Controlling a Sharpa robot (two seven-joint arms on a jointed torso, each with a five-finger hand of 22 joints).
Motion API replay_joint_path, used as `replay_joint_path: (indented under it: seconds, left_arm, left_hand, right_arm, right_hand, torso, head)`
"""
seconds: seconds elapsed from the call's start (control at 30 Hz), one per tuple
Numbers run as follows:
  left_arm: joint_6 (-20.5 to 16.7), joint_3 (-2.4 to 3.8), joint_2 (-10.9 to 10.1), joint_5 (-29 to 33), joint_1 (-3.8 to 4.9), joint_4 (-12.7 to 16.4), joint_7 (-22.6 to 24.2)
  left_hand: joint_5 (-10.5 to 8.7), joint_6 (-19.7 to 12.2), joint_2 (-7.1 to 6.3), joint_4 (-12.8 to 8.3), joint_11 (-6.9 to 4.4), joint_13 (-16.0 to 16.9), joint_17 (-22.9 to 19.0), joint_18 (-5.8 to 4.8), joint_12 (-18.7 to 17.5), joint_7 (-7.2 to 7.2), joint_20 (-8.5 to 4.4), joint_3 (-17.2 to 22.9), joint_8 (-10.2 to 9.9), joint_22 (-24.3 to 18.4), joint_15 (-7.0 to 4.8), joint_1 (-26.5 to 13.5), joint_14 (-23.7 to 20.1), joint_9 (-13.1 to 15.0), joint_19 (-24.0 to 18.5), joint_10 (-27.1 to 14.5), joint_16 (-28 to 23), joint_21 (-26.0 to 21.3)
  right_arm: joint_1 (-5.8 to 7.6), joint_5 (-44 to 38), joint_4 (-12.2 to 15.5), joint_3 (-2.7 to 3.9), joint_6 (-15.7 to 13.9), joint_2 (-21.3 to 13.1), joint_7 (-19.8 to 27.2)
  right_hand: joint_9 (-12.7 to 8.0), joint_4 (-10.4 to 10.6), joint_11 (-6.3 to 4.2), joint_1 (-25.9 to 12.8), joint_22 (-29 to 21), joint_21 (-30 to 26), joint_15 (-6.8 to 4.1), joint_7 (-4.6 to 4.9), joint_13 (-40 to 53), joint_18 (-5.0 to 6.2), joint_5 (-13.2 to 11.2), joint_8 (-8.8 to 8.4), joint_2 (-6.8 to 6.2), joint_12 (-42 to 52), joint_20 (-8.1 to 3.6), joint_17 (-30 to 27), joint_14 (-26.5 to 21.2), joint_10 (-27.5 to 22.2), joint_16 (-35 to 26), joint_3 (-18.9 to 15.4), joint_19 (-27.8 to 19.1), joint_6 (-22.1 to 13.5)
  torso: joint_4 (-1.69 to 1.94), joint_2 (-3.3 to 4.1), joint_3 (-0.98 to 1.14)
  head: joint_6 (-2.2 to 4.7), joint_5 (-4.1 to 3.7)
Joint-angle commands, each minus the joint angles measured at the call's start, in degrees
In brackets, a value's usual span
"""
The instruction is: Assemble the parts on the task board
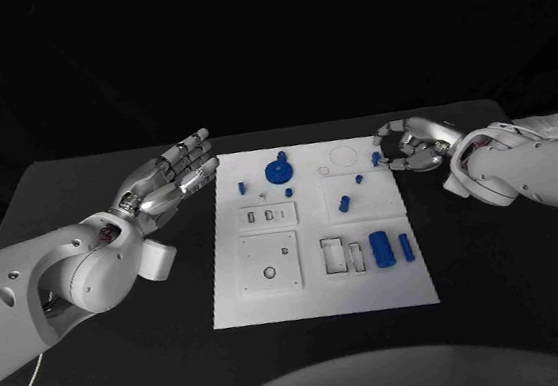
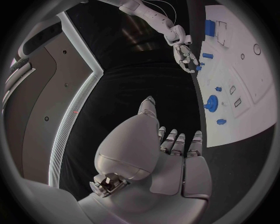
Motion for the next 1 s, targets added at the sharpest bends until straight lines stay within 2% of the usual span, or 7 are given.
replay_joint_path:
  seconds: [0.03, 0.57, 0.7, 0.87, 1.0]
  left_arm:
    - [1.1, 0.04, 0.0, -0.2, 0.01, 0.2, 0.3]
    - [1.3, 0.04, -0.1, -0.2, 0.01, 0.2, 0.1]
    - [1.3, 0.04, -0.1, -0.2, 0.01, 0.2, 0.1]
    - [1.4, 0.04, -0.1, -0.2, 0.01, 0.2, 0.0]
    - [1.5, 0.04, -0.1, -0.2, 0.01, 0.2, -0.2]
  left_hand:
    - [0.26, 0.0, -0.02, 0.0, 0.38, 0.1, -0.1, 0.50, 0.4, 0.01, 0.32, 0.3, 0.2, -0.7, 0.30, 0.4, 0.1, -0.1, 0.2, 0.2, -0.2, 0.4]
    - [0.26, 0.0, -0.02, 0.0, 0.40, 0.1, -0.1, 0.51, 0.4, 0.02, 0.32, 0.3, 0.2, -0.7, 0.32, 0.4, 0.1, -0.1, 0.2, 0.2, -0.2, 0.4]
    - [0.26, 0.0, -0.02, 0.0, 0.40, 0.1, -0.1, 0.51, 0.4, 0.02, 0.32, 0.3, 0.2, -0.7, 0.32, 0.4, 0.1, -0.1, 0.2, 0.2, -0.2, 0.4]
    - [0.26, 0.0, -0.02, 0.0, 0.40, 0.1, -0.1, 0.51, 0.4, 0.02, 0.32, 0.3, 0.2, -0.7, 0.32, 0.4, 0.1, -0.1, 0.2, 0.2, -0.2, 0.4]
    - [0.27, 0.0, -0.02, 0.0, 0.45, 0.1, 0.0, 0.51, 0.6, 0.02, 0.33, 0.3, 0.2, -0.7, 0.36, 0.5, 0.1, -0.1, 0.2, 0.2, -0.2, 0.4]
  right_arm:
    - [-0.10, -0.3, -0.2, 0.00, 1.8, 0.2, -0.9]
    - [-0.57, -0.5, -0.9, 0.00, 2.1, 0.8, -1.0]
    - [-0.59, -0.5, -1.0, 0.01, 2.1, 0.9, -1.0]
    - [-0.62, -0.3, -1.2, 0.01, 2.0, 1.1, -1.0]
    - [-0.62, -0.3, -1.2, 0.01, 1.9, 1.2, -0.9]
  right_hand:
    - [0.1, -0.2, 0.34, 0.4, 12.4, -0.2, 0.34, -0.03, 15.1, -0.55, 0.5, 0.39, 0.03, 0.2, 0.21, 15.1, 5.9, 6.0, 0.2, 0.4, -0.2, -0.3]
    - [0.3, -0.7, 0.31, 0.9, 12.4, -0.1, 0.33, -0.04, 15.1, -0.55, 0.7, 1.26, 0.07, 0.2, 0.23, 15.1, 5.9, 6.0, 0.2, 0.9, -0.2, -0.1]
    - [0.6, -0.9, 0.32, 1.0, 12.4, -0.1, 0.34, -0.02, 15.1, -0.55, 0.7, 2.20, 0.18, 0.2, 0.24, 15.1, 5.9, 6.0, 0.2, 1.1, -0.2, 0.4]
    - [1.2, -1.2, 0.29, 0.8, 12.4, -0.1, 0.35, -0.08, 15.1, -0.52, 0.9, 4.48, 0.40, 0.2, 0.25, 15.1, 5.9, 6.0, 0.2, 1.5, -0.3, 1.8]
    - [1.4, -1.3, 0.27, 0.7, 12.4, -0.2, 0.32, -0.16, 15.1, -0.51, 0.8, 5.17, 0.50, 0.2, 0.26, 15.1, 5.9, 6.0, 0.2, 1.6, -0.4, 2.3]
  torso:
    - [0.00, 0.01, 0.00]
    - [0.02, 0.01, 0.01]
    - [0.00, 0.01, 0.00]
    - [-0.01, -0.04, -0.01]
    - [0.00, -0.01, 0.01]
  head:
    - [0.00, -0.06]
    - [0.00, -0.09]
    - [0.00, -0.04]
    - [0.00, -0.10]
    - [0.00, -0.10]
